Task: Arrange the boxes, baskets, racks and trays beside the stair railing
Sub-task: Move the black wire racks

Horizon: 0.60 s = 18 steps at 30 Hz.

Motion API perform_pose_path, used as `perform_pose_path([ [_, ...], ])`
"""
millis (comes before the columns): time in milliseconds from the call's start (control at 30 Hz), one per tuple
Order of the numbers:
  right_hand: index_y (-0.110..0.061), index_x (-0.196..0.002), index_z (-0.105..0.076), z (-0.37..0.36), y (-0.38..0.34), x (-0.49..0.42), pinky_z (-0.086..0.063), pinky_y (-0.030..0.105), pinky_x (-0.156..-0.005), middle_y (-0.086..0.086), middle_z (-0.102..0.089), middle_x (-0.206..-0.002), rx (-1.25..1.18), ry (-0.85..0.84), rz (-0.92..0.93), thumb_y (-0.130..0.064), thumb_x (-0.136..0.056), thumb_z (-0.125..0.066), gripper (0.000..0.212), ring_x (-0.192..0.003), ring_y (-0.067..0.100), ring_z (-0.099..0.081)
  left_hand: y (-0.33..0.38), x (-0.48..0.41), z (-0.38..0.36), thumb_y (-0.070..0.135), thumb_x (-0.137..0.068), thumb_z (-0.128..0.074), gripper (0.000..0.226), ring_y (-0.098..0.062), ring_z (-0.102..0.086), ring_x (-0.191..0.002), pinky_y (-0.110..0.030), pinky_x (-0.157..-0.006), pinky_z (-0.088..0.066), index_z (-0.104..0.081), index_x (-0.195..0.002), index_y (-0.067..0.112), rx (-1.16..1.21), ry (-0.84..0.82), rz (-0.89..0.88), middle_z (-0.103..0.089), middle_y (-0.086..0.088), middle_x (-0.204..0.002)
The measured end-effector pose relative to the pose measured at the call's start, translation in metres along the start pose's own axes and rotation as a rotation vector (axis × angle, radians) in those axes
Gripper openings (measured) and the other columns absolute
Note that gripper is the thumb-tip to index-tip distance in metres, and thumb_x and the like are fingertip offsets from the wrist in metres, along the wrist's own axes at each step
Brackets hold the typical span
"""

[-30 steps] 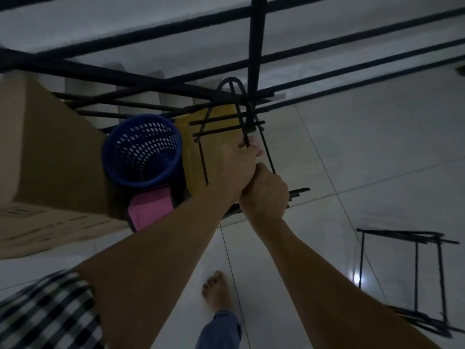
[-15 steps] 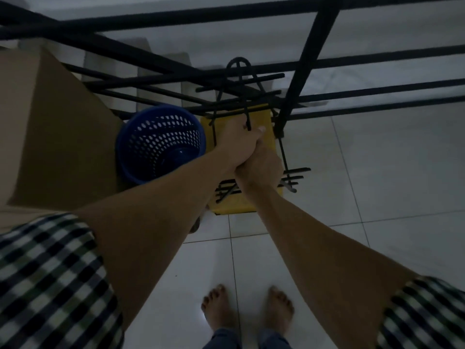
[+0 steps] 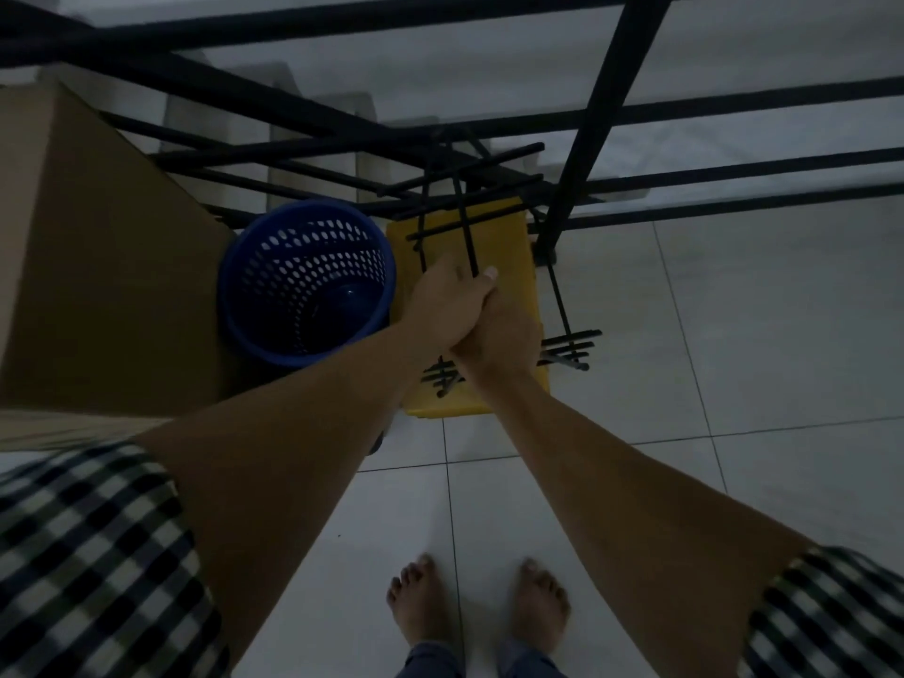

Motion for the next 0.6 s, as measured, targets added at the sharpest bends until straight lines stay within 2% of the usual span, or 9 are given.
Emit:
perform_pose_path([
  [67, -0.022, -0.1, -0.054, 0.006, 0.005, 0.002, -0.023, 0.025, -0.049, -0.007, -0.05, -0.073, 0.002, 0.038, -0.006, -0.031, -0.098, -0.054, 0.009, -0.063, 0.012, -0.046, -0.006, 0.003, -0.003, 0.051, -0.096, -0.049, 0.055, -0.027, -0.05, -0.124, -0.043, -0.105, -0.041, -0.046, -0.134, 0.011, 0.068, 0.01, 0.038, -0.053, -0.008, -0.135],
  [133, -0.019, -0.1, -0.057, 0.01, 0.008, 0.003, -0.025, 0.025, -0.049, -0.002, -0.06, -0.078, -0.007, 0.05, -0.009, -0.026, -0.099, -0.051, 0.009, -0.061, 0.013, -0.046, -0.007, 0.006, -0.004, 0.049, -0.097, -0.048, 0.06, -0.026, -0.041, -0.135, -0.037, -0.111, -0.032, -0.041, -0.145, 0.015, 0.121, 0.02, 0.062, -0.044, -0.004, -0.147],
  [167, -0.017, -0.099, -0.058, 0.008, 0.009, 0.004, -0.028, 0.026, -0.051, 0.0, -0.063, -0.081, -0.002, 0.032, 0.002, -0.023, -0.099, -0.05, 0.01, -0.06, 0.013, -0.046, -0.007, 0.007, -0.005, 0.048, -0.097, -0.048, 0.055, -0.026, -0.044, -0.132, -0.035, -0.109, -0.033, -0.047, -0.14, 0.013, 0.117, 0.018, 0.065, -0.048, -0.005, -0.143],
  [233, -0.014, -0.102, -0.06, 0.004, 0.008, 0.006, -0.031, 0.024, -0.053, 0.0, -0.063, -0.083, -0.031, -0.005, 0.016, -0.019, -0.1, -0.05, 0.012, -0.058, 0.012, -0.045, -0.003, 0.008, -0.005, 0.045, -0.096, -0.049, 0.046, -0.029, -0.059, -0.111, -0.045, -0.101, -0.046, -0.061, -0.118, 0.006, 0.079, 0.034, 0.025, -0.064, -0.013, -0.117],
  [300, -0.012, -0.11, -0.059, 0.004, 0.004, 0.008, -0.035, 0.024, -0.058, 0.002, -0.067, -0.092, -0.097, -0.016, 0.017, -0.022, -0.098, -0.054, 0.016, -0.066, 0.013, -0.051, 0.003, 0.011, -0.004, 0.038, -0.098, -0.049, 0.04, -0.031, -0.063, -0.093, -0.049, -0.09, -0.049, -0.063, -0.1, 0.0, 0.093, 0.067, -0.018, -0.066, -0.02, -0.096],
  [400, -0.01, -0.121, -0.056, -0.005, -0.008, 0.011, -0.044, 0.028, -0.067, 0.004, -0.066, -0.105, -0.182, -0.07, 0.041, -0.025, -0.097, -0.059, 0.028, -0.085, 0.018, -0.062, -0.001, 0.012, 0.002, 0.033, -0.099, -0.05, 0.036, -0.029, -0.063, -0.084, -0.043, -0.082, -0.051, -0.061, -0.089, 0.001, 0.109, 0.116, -0.022, -0.065, -0.018, -0.086],
  [467, -0.008, -0.122, -0.057, -0.014, -0.014, 0.012, -0.053, 0.033, -0.077, 0.008, -0.067, -0.109, -0.172, -0.104, 0.075, -0.025, -0.098, -0.057, 0.029, -0.093, 0.022, -0.065, -0.006, 0.012, 0.004, 0.033, -0.099, -0.051, 0.031, -0.021, -0.061, -0.08, -0.035, -0.076, -0.049, -0.059, -0.08, 0.01, 0.075, 0.096, 0.0, -0.063, -0.008, -0.08],
  [533, -0.008, -0.118, -0.059, -0.023, -0.015, 0.01, -0.055, 0.038, -0.081, 0.01, -0.068, -0.107, -0.131, -0.124, 0.097, -0.024, -0.099, -0.055, 0.025, -0.093, 0.024, -0.066, -0.016, 0.01, 0.002, 0.036, -0.099, -0.051, 0.029, -0.021, -0.062, -0.089, -0.035, -0.081, -0.048, -0.064, -0.09, 0.011, 0.045, 0.051, 0.024, -0.066, -0.005, -0.091],
  [600, -0.008, -0.113, -0.061, -0.028, -0.013, 0.007, -0.055, 0.035, -0.076, 0.008, -0.069, -0.102, -0.113, -0.121, 0.107, -0.023, -0.098, -0.056, 0.022, -0.088, 0.023, -0.066, -0.022, 0.01, 0.0, 0.039, -0.1, -0.05, 0.032, -0.02, -0.059, -0.1, -0.032, -0.088, -0.045, -0.065, -0.107, 0.012, 0.075, 0.035, 0.052, -0.065, -0.002, -0.106],
])
Point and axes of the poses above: each hand's wrist, its own x-axis away from the middle knuckle, its own z-axis out of the back of the hand, y = z × x, the point moved 8 cm from there along -x, towards the middle knuckle
